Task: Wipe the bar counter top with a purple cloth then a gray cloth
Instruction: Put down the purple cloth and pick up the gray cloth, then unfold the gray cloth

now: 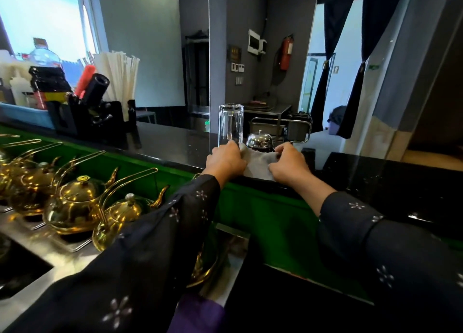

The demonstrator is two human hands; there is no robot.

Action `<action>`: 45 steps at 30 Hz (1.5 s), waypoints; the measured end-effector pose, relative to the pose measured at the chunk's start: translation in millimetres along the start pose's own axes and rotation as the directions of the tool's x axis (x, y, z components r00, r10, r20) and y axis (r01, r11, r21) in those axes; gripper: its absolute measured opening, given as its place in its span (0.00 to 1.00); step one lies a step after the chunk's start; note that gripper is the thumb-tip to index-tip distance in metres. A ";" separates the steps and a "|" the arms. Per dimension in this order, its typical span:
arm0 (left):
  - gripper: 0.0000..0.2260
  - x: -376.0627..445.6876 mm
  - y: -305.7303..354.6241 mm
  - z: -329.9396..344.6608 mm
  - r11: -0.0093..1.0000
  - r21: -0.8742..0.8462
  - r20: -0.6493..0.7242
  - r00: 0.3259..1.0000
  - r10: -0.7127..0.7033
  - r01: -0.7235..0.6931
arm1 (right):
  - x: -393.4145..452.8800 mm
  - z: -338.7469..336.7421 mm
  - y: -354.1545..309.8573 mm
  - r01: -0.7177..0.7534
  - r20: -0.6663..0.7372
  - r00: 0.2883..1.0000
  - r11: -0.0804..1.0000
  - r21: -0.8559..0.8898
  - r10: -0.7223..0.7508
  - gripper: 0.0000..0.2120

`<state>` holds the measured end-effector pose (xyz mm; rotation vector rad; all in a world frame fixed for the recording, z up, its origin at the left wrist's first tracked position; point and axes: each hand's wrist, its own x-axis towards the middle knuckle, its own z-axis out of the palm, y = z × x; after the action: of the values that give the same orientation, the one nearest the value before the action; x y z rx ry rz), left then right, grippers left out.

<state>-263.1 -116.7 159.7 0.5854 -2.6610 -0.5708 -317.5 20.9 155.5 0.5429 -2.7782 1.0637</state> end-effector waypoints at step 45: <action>0.17 -35.5 73.0 36.5 0.971 -0.115 0.072 0.973 0.218 -0.209 | -53.0 -104.5 107.1 0.097 -0.109 0.989 0.995 0.003 -0.097 0.11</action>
<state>-271.3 -28.3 152.7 0.2440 -2.7054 -0.6814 -309.8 179.5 154.3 0.5961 -2.6268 1.0517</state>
